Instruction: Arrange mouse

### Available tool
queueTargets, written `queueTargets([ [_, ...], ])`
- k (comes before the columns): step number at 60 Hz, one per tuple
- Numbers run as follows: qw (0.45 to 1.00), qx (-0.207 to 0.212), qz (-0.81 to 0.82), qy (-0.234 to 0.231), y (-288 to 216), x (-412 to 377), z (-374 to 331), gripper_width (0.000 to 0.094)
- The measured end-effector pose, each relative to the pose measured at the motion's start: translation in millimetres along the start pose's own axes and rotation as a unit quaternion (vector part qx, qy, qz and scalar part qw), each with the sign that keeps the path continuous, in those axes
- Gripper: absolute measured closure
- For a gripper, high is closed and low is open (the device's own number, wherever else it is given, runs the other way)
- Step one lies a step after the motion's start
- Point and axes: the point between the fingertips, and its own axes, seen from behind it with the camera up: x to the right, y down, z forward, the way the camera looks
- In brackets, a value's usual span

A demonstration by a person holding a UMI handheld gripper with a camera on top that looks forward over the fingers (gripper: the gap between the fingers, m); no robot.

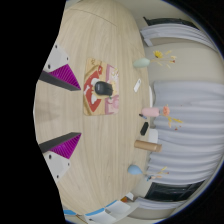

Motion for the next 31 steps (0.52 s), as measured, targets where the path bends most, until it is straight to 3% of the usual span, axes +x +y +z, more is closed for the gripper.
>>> queueTargets([
  [10, 1.0, -0.014, 0.017, 0.011, 46.6, 31.9, -42.1, 0.0085],
  [31, 1.0, -0.014, 0.015, 0.019, 83.9, 74.4, -90.4, 0.008],
])
